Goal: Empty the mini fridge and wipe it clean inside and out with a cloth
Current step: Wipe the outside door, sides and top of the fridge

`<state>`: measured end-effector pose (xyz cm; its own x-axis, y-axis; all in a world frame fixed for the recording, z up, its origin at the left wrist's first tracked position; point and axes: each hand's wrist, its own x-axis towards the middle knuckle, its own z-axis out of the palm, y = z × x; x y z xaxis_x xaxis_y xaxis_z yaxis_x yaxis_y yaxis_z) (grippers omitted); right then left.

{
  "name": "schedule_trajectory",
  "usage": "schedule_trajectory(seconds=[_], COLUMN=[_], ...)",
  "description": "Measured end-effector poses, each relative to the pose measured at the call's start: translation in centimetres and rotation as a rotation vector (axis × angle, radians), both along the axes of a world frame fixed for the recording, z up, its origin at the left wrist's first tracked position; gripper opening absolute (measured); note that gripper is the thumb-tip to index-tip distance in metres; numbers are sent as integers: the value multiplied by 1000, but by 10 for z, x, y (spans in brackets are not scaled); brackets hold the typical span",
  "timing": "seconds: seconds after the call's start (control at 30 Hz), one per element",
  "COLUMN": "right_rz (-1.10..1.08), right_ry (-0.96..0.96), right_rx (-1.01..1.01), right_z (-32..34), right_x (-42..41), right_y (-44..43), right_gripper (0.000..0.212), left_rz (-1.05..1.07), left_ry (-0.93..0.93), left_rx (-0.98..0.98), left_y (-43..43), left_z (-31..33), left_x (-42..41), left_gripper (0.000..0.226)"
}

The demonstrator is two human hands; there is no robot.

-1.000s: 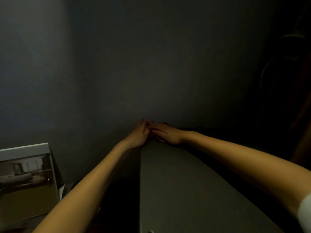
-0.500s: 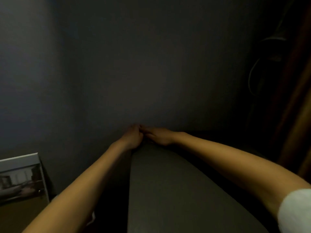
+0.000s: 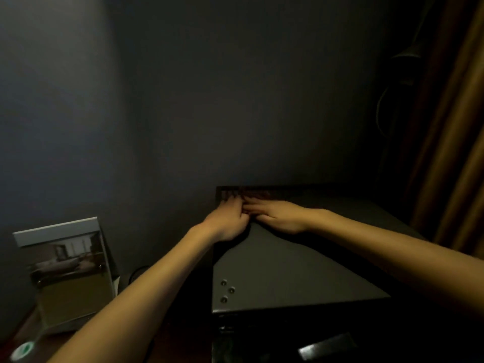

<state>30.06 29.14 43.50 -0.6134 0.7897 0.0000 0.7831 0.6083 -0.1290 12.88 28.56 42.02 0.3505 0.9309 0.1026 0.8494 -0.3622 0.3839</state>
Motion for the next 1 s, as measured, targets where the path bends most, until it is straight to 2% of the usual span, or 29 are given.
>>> schedule_trajectory(seconds=[0.33, 0.47, 0.6, 0.7, 0.77, 0.87, 1.0], right_rz=[-84, -141, -133, -2, 143, 207, 226], right_ry=[-102, -118, -89, -195, -124, 35, 125], right_rx=[90, 58, 190, 338, 258, -19, -52], right_z=[5, 12, 14, 3, -5, -14, -21], right_x=[54, 55, 46, 42, 46, 52, 57], right_y=[-176, -215, -205, -182, -165, -134, -73], right_gripper=[52, 66, 74, 67, 59, 51, 54], left_rz=[-293, -345, -317, -165, -54, 30, 113], left_ry=[170, 132, -82, -90, -14, 70, 97], left_rx=[-16, 9, -71, 8, 5, -43, -32], left_y=[-142, -172, -167, -150, -135, -99, -43], left_z=[1, -4, 0, -4, -7, -7, -6], left_x=[36, 36, 29, 22, 18, 19, 31], left_gripper=[57, 57, 47, 50, 55, 55, 53])
